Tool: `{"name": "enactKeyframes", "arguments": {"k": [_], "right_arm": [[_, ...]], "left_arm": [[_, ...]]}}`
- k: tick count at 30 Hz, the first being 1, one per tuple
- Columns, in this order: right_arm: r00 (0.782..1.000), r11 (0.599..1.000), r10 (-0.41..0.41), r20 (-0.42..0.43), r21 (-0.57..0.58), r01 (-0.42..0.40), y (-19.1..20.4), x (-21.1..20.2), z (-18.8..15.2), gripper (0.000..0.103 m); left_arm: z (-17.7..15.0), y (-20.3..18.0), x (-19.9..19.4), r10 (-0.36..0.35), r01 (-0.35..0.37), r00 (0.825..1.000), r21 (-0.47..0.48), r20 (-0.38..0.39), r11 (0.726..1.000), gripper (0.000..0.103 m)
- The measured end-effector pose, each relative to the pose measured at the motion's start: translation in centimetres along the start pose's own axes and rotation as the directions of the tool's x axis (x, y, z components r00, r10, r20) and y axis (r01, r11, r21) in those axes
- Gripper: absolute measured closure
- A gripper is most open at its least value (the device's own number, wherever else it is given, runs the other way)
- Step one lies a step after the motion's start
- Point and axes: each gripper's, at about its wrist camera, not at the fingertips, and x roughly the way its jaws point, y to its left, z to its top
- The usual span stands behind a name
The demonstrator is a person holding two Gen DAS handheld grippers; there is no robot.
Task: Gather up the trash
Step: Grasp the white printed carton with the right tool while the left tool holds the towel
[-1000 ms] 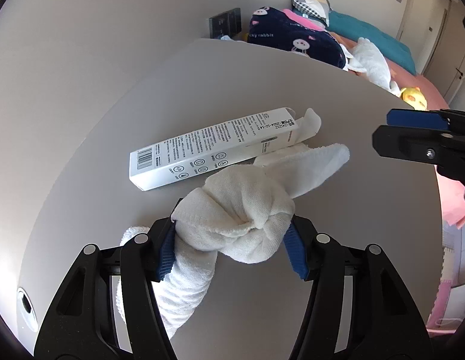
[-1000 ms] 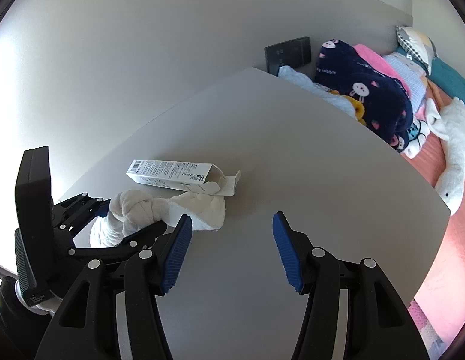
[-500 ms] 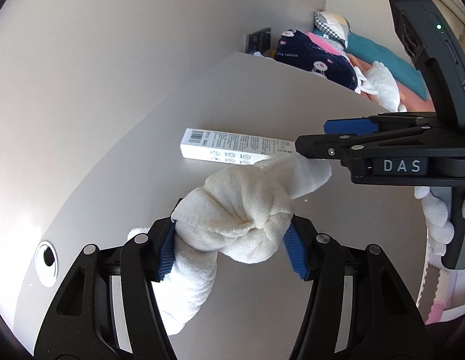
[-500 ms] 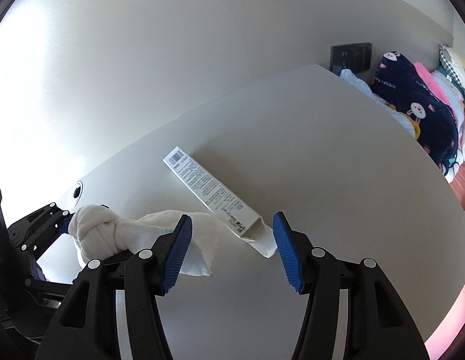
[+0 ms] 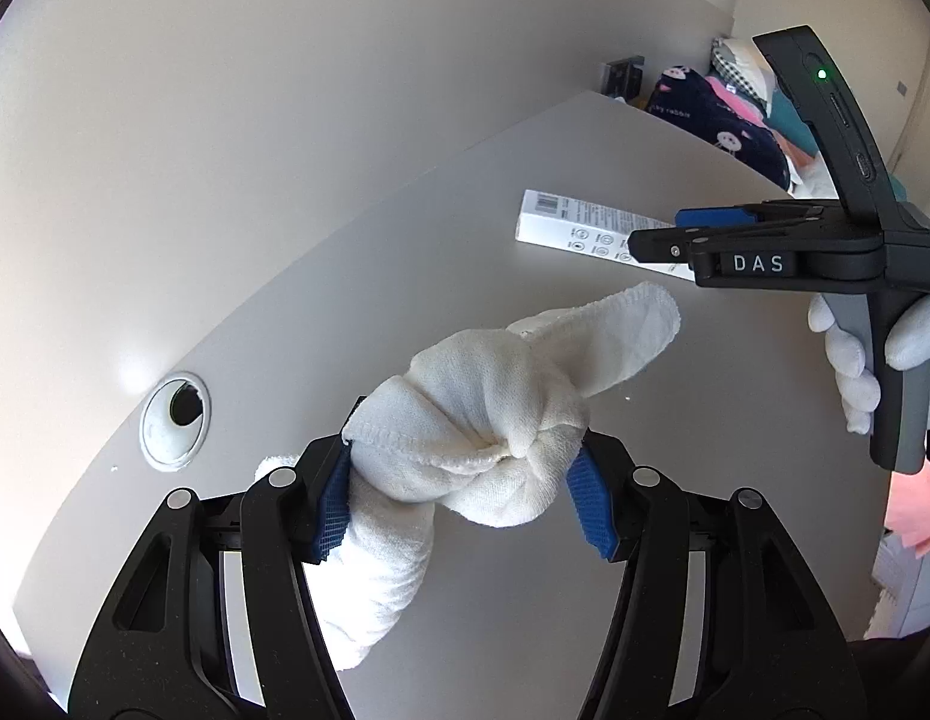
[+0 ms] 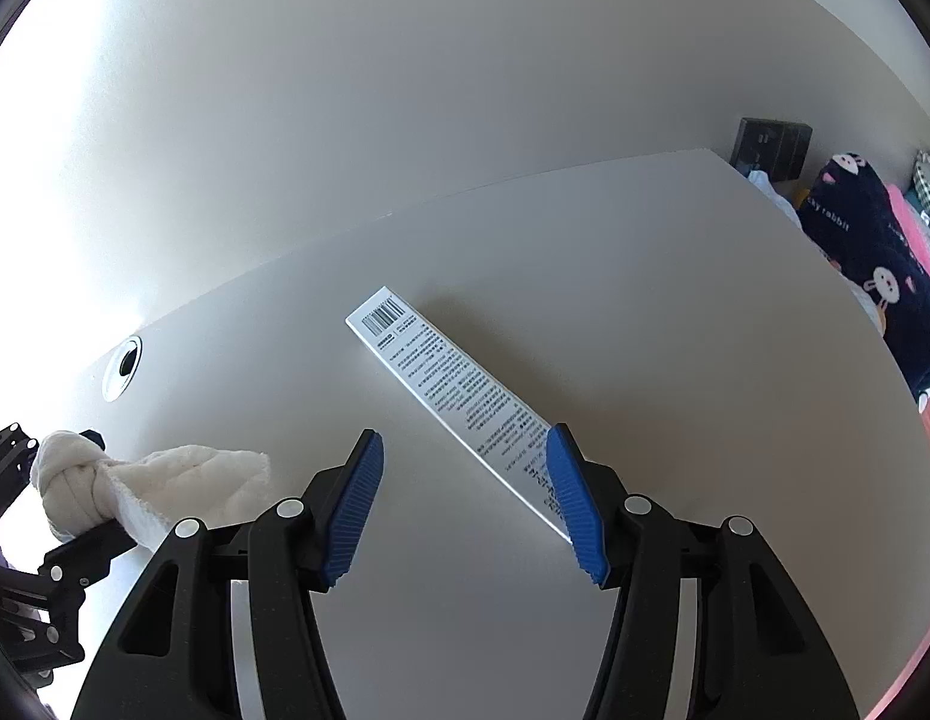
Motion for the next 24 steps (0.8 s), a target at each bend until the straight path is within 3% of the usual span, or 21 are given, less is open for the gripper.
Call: {"name": "enactKeyframes", "arguments": {"k": [12, 16, 23, 24], "right_arm": [[0.997, 0.994, -0.051, -0.055, -0.101, 0.045, 1.1, 2.9, 1.7, 0.046], [0.996, 0.989, -0.065, -0.061, -0.136, 0.056, 1.3, 3.6, 2.0, 0.054], [0.992, 0.979, -0.088, -0.095, -0.189, 0.069, 1.7, 3.9, 2.3, 0.058], [0.991, 0.977, -0.091, -0.101, -0.203, 0.069, 1.9, 3.9, 2.2, 0.063]], "left_arm": [[-0.6, 1.3, 0.0, 0.004, -0.005, 1.000, -0.043, -0.009, 0.999, 0.044], [-1.0, 1.6, 0.0, 0.006, -0.006, 1.000, -0.052, -0.014, 0.999, 0.044], [-0.8, 1.5, 0.3, 0.013, -0.014, 1.000, -0.067, -0.022, 0.998, 0.044], [-0.9, 1.5, 0.3, 0.013, -0.015, 1.000, -0.072, -0.024, 0.997, 0.044]]}}
